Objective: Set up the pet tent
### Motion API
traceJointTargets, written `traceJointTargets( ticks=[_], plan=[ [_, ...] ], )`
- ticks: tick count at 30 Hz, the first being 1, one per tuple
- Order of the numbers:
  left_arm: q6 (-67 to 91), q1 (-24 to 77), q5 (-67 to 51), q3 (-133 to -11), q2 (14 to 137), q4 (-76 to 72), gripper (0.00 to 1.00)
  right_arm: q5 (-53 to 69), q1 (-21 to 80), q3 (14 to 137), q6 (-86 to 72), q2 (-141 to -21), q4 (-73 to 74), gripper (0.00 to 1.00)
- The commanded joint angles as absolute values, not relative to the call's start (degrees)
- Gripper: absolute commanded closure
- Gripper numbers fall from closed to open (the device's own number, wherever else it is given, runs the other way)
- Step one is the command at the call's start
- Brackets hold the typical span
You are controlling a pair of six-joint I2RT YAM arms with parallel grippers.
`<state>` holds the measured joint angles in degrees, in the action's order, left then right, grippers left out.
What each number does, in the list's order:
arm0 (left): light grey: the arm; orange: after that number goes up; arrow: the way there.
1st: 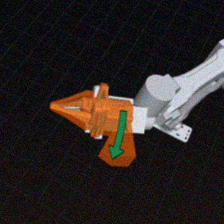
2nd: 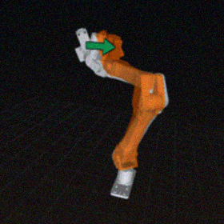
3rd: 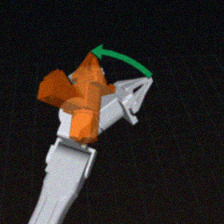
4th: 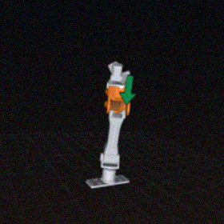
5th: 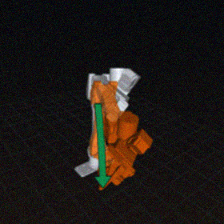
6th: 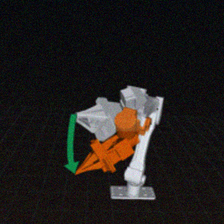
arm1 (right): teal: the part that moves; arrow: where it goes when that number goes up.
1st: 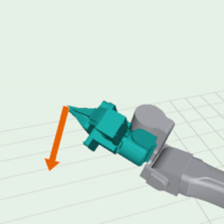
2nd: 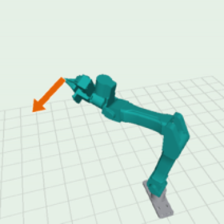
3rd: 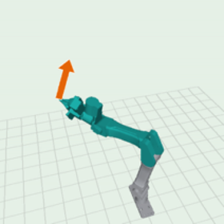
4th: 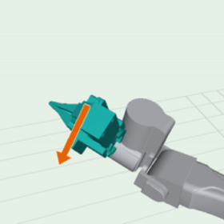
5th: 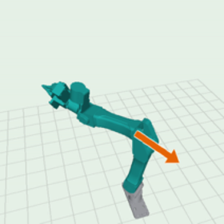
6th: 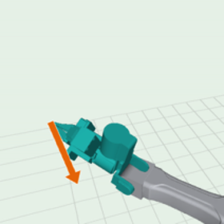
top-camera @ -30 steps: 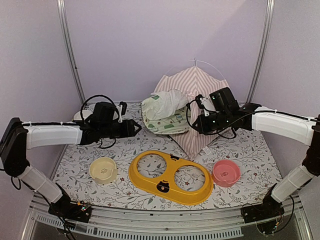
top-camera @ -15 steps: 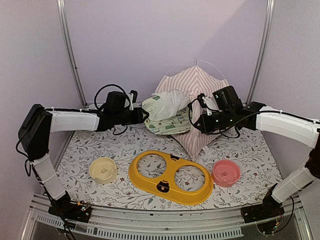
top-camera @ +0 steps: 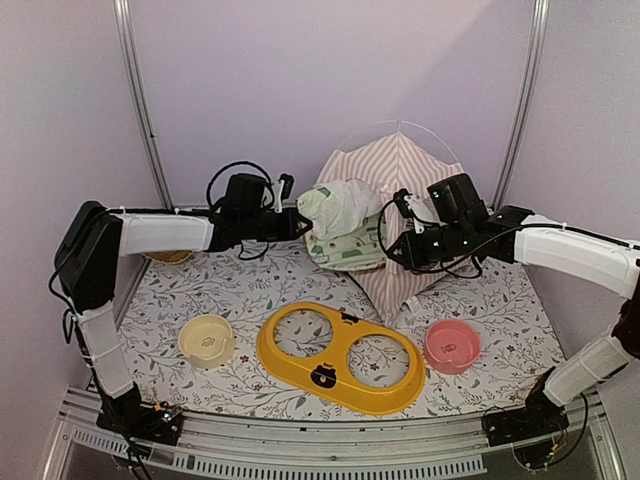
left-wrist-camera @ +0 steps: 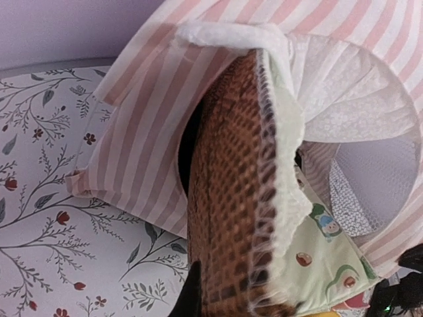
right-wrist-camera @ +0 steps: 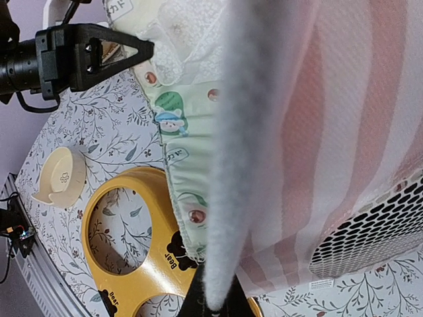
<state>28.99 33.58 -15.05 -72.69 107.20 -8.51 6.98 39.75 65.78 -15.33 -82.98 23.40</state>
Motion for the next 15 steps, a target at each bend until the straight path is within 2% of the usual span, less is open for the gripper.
traceJointTargets(
  ticks=[1,11,15],
  plan=[
    [30.1,36.0,-18.4,-80.6,111.5,-5.9,0.99,12.3,40.6,65.0,-14.1,-82.6,21.9,1.0],
    [35.3,37.6,-13.2,-96.7,123.4,8.2,0.97,12.5,41.0,63.2,-13.1,-82.2,20.7,1.0],
    [36.8,37.8,-11.1,-99.5,125.2,11.2,1.0,11.8,41.1,62.1,-12.9,-81.7,20.6,1.0]
  ],
)
